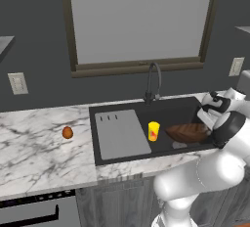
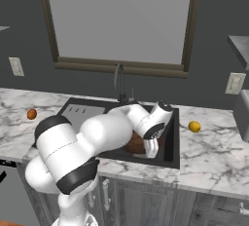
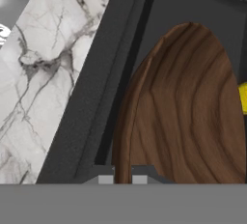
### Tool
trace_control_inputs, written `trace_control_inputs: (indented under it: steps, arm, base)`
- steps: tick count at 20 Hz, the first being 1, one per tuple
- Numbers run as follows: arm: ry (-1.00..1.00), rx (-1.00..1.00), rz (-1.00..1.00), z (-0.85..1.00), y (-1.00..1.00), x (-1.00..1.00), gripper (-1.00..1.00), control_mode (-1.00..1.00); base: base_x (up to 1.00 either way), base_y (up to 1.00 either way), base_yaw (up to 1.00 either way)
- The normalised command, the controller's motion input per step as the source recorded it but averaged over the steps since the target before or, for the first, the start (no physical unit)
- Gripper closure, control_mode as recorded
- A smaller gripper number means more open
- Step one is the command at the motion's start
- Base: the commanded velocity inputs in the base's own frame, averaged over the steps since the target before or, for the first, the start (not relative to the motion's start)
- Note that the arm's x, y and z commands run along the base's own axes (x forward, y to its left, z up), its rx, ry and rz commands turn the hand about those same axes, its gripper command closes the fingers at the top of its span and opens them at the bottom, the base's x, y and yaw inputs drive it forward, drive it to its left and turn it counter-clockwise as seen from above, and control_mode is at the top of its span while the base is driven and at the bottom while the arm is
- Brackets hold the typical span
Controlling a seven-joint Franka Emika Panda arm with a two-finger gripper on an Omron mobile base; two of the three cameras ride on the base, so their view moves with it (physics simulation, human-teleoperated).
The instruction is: Remove the mango and lemon from the sink. Then move the bowl and cup from the counter to the sink for washing.
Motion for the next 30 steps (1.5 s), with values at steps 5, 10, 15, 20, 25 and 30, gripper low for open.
trace_control_inputs:
  steps: [5,10,15,20,25,30]
  arm:
    - [0.00,0.00,0.07,-0.08,-0.06,0.04,1.00,-1.00]
    - [0.00,0.00,0.07,-0.09,-0.04,0.03,1.00,-1.00]
    - [0.00,0.00,0.07,-0.12,-0.01,0.05,1.00,-1.00]
    - [0.00,0.00,0.07,-0.08,-0.02,0.07,1.00,-1.00]
    - [0.00,0.00,0.06,-0.06,-0.03,0.09,1.00,-1.00]
    - [0.00,0.00,0.06,-0.07,-0.04,0.09,1.00,-1.00]
  base:
    - [0.00,0.00,0.00]
    - [0.00,0.00,0.00]
    - [0.00,0.00,0.00]
    - [0.00,0.00,0.00]
    - [0.00,0.00,0.00]
    - [0.00,0.00,0.00]
